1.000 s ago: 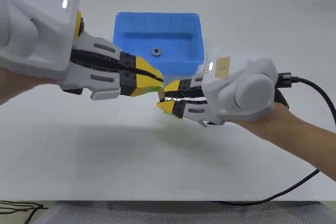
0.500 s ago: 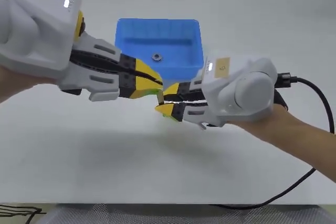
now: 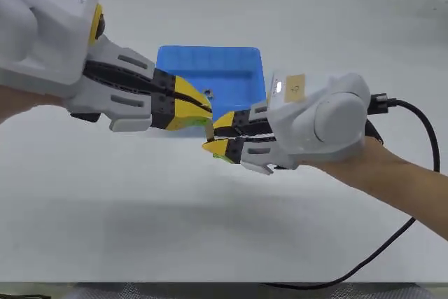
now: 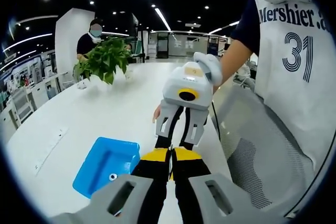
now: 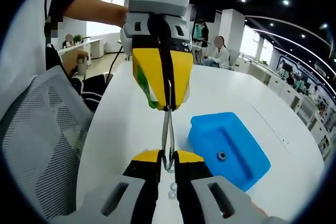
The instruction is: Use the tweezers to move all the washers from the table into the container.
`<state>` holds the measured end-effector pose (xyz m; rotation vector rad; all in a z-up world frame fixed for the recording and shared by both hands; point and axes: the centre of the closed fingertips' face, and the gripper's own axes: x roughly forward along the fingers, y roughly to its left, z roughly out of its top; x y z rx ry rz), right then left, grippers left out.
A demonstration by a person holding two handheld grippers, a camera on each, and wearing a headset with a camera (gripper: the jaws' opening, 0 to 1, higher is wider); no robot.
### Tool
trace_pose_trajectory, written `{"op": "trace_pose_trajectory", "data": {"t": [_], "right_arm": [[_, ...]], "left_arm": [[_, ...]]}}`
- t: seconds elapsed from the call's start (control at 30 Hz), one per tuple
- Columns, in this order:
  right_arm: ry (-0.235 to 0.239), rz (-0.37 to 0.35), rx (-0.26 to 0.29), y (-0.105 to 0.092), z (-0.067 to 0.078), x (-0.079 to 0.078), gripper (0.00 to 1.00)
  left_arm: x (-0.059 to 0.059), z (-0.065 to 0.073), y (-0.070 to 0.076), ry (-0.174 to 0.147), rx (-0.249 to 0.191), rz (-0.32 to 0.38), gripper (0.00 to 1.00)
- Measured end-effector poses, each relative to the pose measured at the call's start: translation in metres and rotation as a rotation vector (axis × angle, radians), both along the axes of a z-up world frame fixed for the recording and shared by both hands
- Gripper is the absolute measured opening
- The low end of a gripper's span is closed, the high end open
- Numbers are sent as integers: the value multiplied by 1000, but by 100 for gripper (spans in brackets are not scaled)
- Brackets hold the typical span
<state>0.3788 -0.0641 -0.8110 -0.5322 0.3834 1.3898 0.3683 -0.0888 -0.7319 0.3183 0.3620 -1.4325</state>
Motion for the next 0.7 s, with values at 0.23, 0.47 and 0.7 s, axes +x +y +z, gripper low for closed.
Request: {"op": "trace_pose_trajectory", "data": {"t": [0.23,0.47,0.7], "right_arm": [[-30,2,11,0,15,4,11],[-59,11,18,1,28,14,11],[-88,15,31,6,40,32,11]], "left_arm": [[4,12,3,-19,-8,-3,6],[13,23,4,-51,-9,-12,5],[30,34,8,-84,-6,-8,5]]}}
